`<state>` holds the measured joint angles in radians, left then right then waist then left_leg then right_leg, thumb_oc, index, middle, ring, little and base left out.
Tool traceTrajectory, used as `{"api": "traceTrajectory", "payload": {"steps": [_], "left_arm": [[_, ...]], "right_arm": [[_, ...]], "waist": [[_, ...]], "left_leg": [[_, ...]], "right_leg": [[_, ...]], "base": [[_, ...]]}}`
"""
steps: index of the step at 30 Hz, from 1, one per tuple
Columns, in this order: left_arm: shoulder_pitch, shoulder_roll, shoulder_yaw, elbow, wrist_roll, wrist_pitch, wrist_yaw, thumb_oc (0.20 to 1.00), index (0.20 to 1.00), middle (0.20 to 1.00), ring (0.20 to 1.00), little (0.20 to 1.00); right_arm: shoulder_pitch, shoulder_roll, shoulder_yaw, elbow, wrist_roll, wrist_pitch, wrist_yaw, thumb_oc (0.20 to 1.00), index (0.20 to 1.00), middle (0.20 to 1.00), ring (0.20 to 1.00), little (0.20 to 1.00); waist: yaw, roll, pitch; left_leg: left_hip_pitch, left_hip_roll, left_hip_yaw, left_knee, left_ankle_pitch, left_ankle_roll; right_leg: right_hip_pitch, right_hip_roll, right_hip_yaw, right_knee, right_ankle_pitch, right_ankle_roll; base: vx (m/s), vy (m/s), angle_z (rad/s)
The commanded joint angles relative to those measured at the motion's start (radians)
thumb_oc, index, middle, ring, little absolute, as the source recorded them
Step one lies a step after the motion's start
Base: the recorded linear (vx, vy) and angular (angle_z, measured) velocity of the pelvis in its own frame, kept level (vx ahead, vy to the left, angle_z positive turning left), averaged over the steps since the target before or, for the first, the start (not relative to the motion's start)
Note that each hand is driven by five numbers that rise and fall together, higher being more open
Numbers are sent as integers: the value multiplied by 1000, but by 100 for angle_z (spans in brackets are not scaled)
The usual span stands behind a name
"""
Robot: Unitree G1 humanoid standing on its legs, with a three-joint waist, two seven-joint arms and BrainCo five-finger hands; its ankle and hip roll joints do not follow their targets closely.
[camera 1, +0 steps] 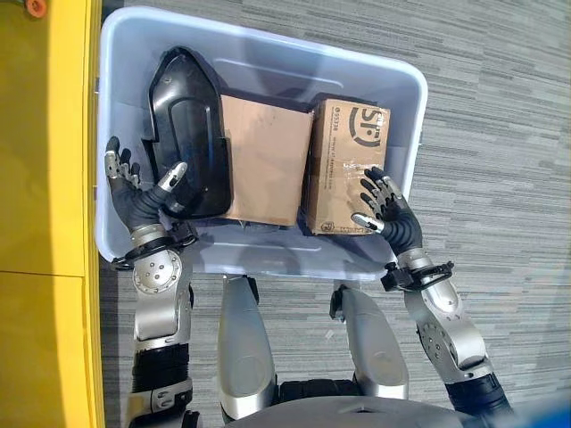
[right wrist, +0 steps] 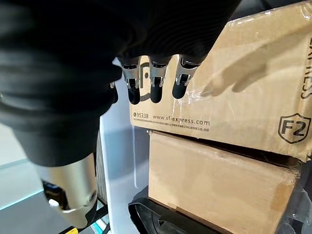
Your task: Move parts from the plastic box to the shelf.
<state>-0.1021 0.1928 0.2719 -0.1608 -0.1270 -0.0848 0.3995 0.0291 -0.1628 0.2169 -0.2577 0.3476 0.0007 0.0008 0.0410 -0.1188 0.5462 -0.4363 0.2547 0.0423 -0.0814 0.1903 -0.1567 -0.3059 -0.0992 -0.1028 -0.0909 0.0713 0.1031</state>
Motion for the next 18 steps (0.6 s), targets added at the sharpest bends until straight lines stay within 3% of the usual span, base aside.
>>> {"api": "traceTrajectory", "payload": {"steps": [1,18], "left_arm": [[24,82,80,-15,34,-64,33,1000,1000,1000,1000,1000],[-10,151,101,161,24,-71,82,1000,1000,1000,1000,1000]], "right_arm": [[-21,26,-2,-64,-7,-57,0,1000,1000,1000,1000,1000],[-32,15,9,-44,1,-56,-1,1000,1000,1000,1000,1000]], "waist": [[15,-36,-26],[24,-71,-26]], "left_leg": [[72,26,4,-5,-89,3],[45,32,-5,-6,-96,-4]], "right_leg": [[7,-89,-6,26,49,-59],[-7,-80,-12,14,51,-60]], "base": [[5,34,2],[-3,13,4]]}}
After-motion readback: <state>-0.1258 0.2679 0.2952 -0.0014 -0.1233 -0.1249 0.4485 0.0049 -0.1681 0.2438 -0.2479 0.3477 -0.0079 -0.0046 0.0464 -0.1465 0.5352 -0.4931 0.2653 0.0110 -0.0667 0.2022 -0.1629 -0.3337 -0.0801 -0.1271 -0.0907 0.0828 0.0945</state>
